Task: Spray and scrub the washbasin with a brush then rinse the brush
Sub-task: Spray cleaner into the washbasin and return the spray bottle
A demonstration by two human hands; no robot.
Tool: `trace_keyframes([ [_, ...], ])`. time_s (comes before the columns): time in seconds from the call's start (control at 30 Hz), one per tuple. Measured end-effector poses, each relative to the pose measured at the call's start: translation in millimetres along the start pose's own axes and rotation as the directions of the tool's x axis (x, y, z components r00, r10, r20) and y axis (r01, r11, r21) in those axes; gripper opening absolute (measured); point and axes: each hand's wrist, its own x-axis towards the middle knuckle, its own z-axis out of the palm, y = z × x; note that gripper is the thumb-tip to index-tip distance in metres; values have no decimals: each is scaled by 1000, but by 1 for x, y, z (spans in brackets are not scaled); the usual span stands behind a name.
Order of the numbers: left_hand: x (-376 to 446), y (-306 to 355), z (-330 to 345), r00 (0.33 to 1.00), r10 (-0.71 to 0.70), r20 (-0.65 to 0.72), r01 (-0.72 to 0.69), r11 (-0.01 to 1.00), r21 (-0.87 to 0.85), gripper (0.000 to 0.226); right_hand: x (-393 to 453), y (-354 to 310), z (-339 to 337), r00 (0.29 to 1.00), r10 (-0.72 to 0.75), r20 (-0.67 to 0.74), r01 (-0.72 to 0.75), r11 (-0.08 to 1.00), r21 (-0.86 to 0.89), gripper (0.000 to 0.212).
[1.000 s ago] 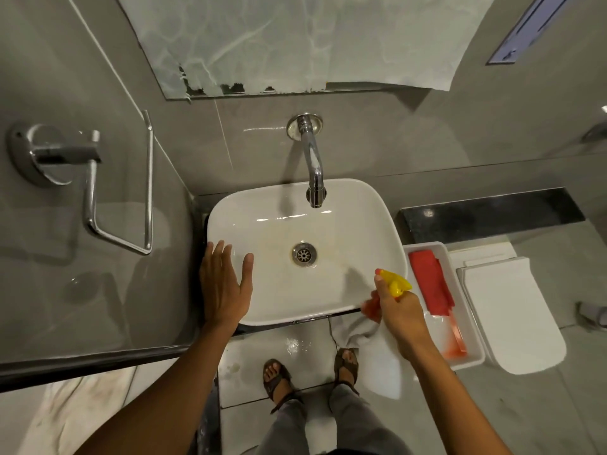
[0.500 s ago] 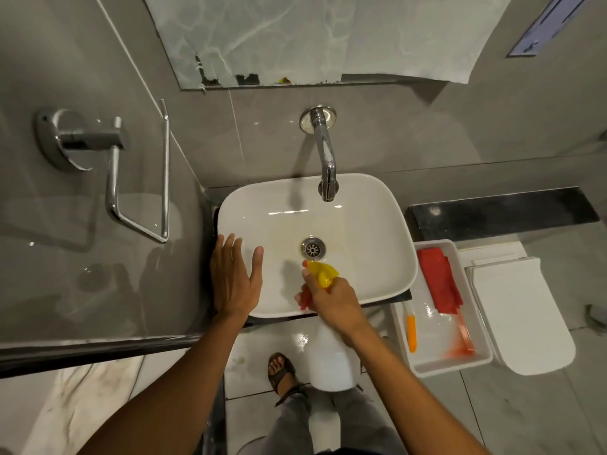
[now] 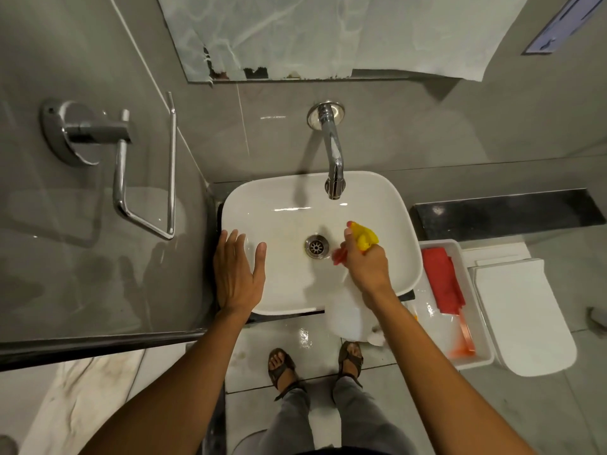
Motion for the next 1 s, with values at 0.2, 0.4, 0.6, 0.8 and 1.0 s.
trace_keyframes([
  [0.2, -1, 2, -2, 999, -10, 34, 11, 1000, -16, 73, -4, 27, -41, 996, 19, -81, -18, 1000, 18, 36],
  [0.4, -6, 9, -4, 1000, 12, 6, -12, 1000, -20, 77, -20, 67, -84, 992, 4, -122, 3, 998, 57, 43],
  [0.6, -16, 29, 6, 986, 163, 28, -163, 986, 21, 78, -14, 109, -142, 986, -109, -130, 134, 970, 204, 53],
  [0.8, -39, 132, 49, 920, 386, 76, -375, 918, -127, 57, 5, 149, -199, 985, -2, -170, 38, 977, 208, 52],
  [1.0, -53, 236, 94, 853, 479, 208, -438, 873, -213, 68, 36, 189, -237, 966, 129, -222, -82, 974, 209, 14],
])
